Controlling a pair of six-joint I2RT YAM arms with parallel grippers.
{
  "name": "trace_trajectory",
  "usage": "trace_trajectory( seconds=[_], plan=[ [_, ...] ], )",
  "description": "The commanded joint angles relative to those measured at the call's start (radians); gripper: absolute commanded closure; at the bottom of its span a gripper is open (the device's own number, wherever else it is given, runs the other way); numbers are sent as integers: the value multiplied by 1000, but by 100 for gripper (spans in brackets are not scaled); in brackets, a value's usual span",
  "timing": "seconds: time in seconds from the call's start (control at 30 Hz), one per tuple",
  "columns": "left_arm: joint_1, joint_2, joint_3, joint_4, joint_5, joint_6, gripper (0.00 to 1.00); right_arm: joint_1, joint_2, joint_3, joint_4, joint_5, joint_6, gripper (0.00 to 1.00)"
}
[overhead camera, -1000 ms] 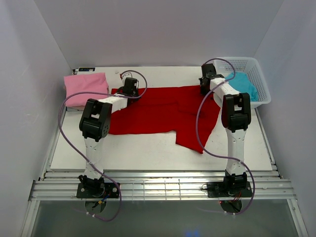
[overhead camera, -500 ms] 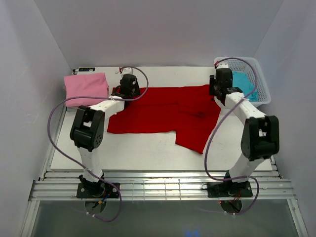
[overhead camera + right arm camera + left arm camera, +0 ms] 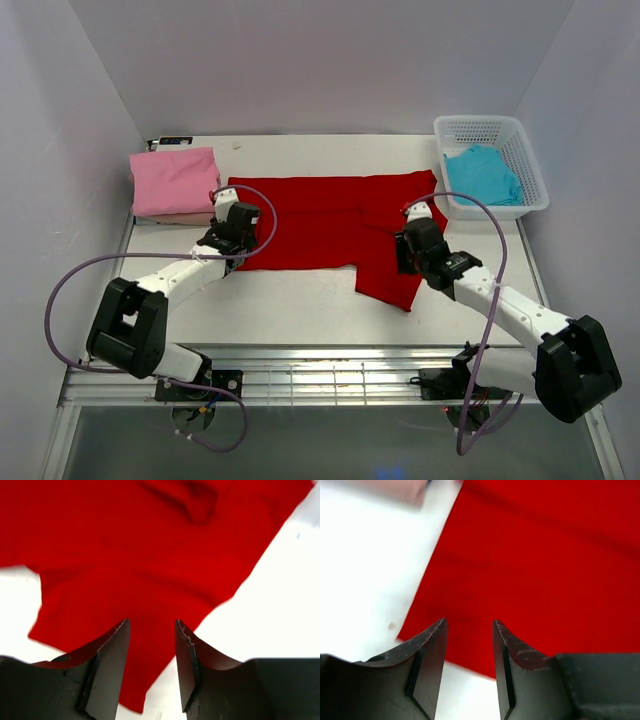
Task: Fold and stack the t-shirts
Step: Fold the tshirt
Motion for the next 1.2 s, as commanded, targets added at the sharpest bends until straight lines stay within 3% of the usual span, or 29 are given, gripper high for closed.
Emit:
trace_trajectory(
  seconds=[0.0,0.13,0.47,0.77,1.17],
  plan=[
    [14,-2,-19,-167,-64,-74,49,52,-100,-53,-32,39,112,53],
    [58,-19,-55,-184,-43,-83,49,110,-138,-86,-79,51,147,54],
    [231,-85,-175,3,169,17,50,262,-126,-109,-153,132,230,54],
    [247,-33,-209,43,249,28,50,308,-82,-113,-182,171,279,54],
    [251,-20,-192,-3,232,17,51,356,-31,-115,-282,223,405,55]
  ],
)
